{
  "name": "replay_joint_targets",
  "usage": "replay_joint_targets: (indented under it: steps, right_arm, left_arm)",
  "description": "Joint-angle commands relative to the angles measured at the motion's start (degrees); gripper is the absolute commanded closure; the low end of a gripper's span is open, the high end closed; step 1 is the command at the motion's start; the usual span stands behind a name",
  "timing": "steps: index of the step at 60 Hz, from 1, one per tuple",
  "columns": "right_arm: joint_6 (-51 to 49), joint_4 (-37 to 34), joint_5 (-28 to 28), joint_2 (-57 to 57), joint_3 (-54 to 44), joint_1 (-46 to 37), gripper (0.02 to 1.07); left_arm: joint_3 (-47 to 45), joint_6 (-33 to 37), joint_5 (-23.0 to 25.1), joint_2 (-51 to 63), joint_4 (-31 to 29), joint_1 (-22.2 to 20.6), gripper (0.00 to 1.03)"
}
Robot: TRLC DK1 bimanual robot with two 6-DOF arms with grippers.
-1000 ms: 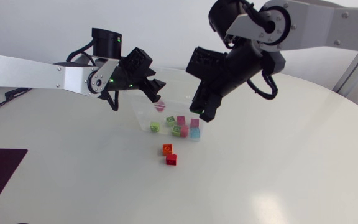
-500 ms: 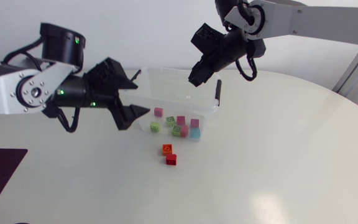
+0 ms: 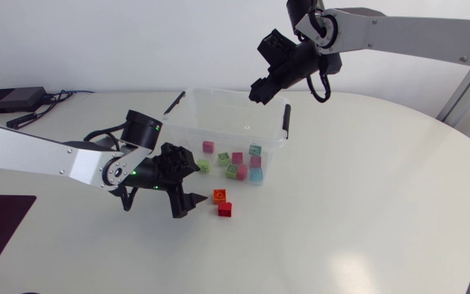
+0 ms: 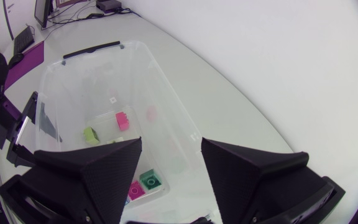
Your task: Pick up the duplo bricks and place them in the container
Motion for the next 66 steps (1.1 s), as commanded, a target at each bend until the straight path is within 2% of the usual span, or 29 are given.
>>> replay_joint_targets:
  steps: [1, 20, 29, 41, 47, 48, 49, 51, 56, 59, 66]
  right_arm:
    - [1.6, 0.8, 0.0, -3.6, -0.9, 0.2, 0.20]
    - [2.2, 3.4, 0.0, -21.9, -21.2, 5.8, 0.20]
    - [0.3, 6.3, -0.4, -31.0, -37.6, 10.9, 0.20]
    - [-2.4, 8.3, -0.4, -30.3, -48.6, 17.8, 0.20]
    - [-1.2, 11.6, -0.3, -26.9, -50.4, 18.7, 0.20]
    - [-1.1, 12.5, -0.1, -26.2, -50.7, 18.7, 0.20]
    - [-1.0, 12.9, -0.1, -25.5, -50.9, 18.8, 0.20]
    - [-0.9, 13.8, 0.0, -24.0, -51.1, 18.8, 0.20]
    - [0.3, 15.7, 0.0, -19.7, -50.8, 18.7, 0.20]
    - [0.4, 15.7, 0.0, -17.1, -50.0, 18.7, 0.20]
    - [1.1, 15.4, 0.0, -13.7, -48.0, 18.7, 0.20]
  left_arm:
    - [-0.2, 1.6, 0.6, 3.4, 2.1, -1.0, 0.07]
    - [2.3, 1.5, 0.6, 9.7, 5.0, -3.5, 0.07]
    - [4.1, 0.6, 0.7, 11.6, 6.1, -4.5, 0.11]
    - [6.5, 0.3, 4.1, 13.3, 4.8, -4.6, 0.42]
    - [6.7, 0.3, 5.3, 14.2, 4.4, -5.1, 0.69]
    - [6.7, 0.4, 5.4, 14.2, 3.8, -5.1, 0.79]
    - [6.8, 0.6, 5.7, 14.2, 3.4, -5.2, 0.84]
    - [7.1, 0.6, 6.2, 14.1, 2.3, -5.0, 0.90]
    - [7.4, 1.3, 6.3, 13.3, -1.4, -4.3, 0.90]
    - [6.7, 2.5, 6.3, 10.6, -5.1, -3.3, 0.91]
    - [4.8, 2.9, 6.4, 4.1, -9.3, -0.9, 0.91]
